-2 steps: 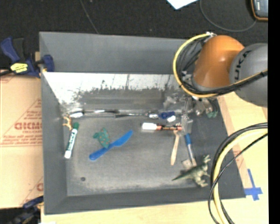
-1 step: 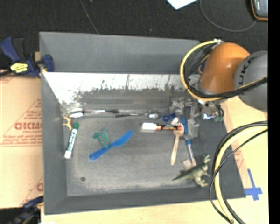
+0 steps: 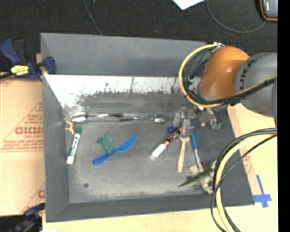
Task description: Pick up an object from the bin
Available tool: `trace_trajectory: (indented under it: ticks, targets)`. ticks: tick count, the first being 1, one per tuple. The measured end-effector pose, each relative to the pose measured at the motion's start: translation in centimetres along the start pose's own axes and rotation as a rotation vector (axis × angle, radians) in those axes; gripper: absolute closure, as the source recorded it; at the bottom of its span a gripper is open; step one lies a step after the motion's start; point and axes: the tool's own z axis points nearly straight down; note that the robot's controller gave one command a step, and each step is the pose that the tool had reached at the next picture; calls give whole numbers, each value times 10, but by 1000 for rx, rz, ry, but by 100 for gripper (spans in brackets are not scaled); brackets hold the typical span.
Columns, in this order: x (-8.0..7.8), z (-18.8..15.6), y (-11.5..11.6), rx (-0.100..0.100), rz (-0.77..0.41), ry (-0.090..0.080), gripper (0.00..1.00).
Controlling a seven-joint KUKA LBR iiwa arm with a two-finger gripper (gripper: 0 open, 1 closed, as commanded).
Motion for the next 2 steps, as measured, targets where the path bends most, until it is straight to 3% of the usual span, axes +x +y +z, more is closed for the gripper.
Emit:
trace_trajectory:
  ticks: [2]
  targets:
    - [0, -18, 0, 0, 1, -1, 100]
